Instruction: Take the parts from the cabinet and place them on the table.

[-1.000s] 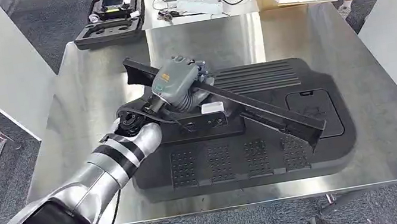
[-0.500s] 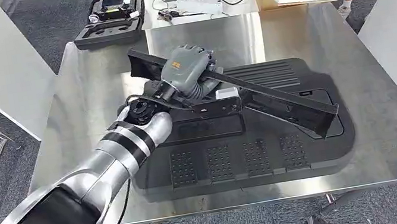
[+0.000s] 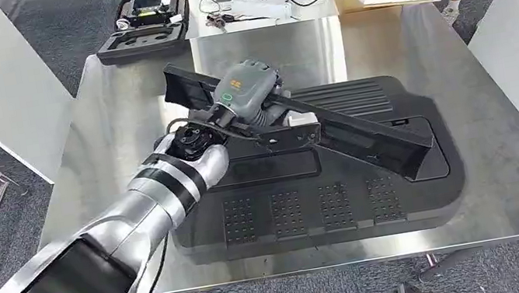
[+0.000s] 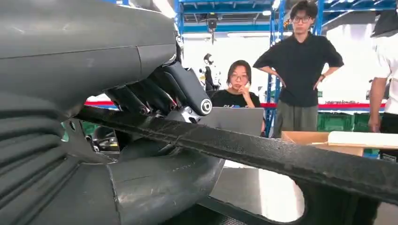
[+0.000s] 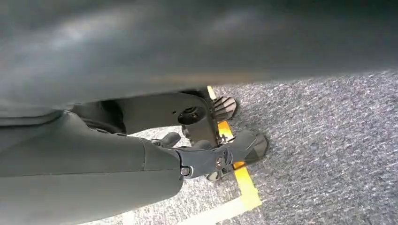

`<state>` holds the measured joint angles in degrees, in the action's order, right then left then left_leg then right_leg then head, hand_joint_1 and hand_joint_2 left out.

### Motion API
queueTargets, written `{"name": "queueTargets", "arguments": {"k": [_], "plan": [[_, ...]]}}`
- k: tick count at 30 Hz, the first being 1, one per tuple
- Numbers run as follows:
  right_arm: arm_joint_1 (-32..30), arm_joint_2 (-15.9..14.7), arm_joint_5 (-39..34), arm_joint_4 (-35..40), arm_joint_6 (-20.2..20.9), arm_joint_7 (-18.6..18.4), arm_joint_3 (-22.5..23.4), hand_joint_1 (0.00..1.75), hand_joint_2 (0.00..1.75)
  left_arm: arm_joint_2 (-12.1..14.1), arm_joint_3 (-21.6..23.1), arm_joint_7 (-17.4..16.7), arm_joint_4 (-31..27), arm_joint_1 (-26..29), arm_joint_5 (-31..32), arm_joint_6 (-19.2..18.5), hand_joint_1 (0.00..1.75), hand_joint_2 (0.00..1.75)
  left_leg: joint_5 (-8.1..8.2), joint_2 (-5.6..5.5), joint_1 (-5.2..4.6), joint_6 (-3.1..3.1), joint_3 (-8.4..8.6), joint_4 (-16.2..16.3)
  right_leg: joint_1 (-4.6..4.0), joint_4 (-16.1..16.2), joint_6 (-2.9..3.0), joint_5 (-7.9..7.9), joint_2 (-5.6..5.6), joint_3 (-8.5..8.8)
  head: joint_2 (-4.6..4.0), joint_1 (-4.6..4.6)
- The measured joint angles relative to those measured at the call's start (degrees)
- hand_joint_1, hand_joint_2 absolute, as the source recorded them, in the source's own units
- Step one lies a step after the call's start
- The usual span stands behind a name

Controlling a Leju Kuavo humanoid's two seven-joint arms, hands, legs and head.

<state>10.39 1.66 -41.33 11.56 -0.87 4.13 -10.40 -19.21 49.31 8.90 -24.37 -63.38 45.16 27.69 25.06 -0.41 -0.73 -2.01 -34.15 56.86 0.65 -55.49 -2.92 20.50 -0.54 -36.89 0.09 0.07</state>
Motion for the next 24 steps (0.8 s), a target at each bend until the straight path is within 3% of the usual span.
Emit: {"name": "queueTargets", "arguments": {"k": [7, 17, 24], "plan": [[-0.02, 0.2, 0.0, 0.0, 0.02, -0.2, 0.0, 0.0, 0.0, -0.02, 1.66, -1.25, 0.77, -1.12, -0.87, -0.42, 1.75, 1.75, 0.0, 0.0, 0.0, 0.0, 0.0, 0.0, 0.0, 0.0, 0.0, 0.0, 0.0, 0.0, 0.0, 0.02], [-0.14, 0.35, -0.09, 0.0, 0.26, -0.2, 0.0, 0.0, 0.0, -0.09, 7.19, -4.75, 2.17, -1.32, -3.93, -7.67, 1.75, 1.75, 0.0, 0.0, 0.0, 0.0, 0.0, 0.0, 0.0, 0.0, 0.0, 0.0, 0.0, 0.0, 0.0, 0.02], [-0.39, 0.68, -0.09, 0.0, 0.48, -0.2, 0.0, 0.0, 0.0, -0.2, 9.09, -5.27, 3.19, -1.97, -4.2, -8.54, 1.75, 1.75, 0.01, 0.0, 0.0, -0.01, 0.05, 0.0, 0.0, 0.01, 0.0, 0.0, 0.0, 0.04, 0.0, 0.0]]}}
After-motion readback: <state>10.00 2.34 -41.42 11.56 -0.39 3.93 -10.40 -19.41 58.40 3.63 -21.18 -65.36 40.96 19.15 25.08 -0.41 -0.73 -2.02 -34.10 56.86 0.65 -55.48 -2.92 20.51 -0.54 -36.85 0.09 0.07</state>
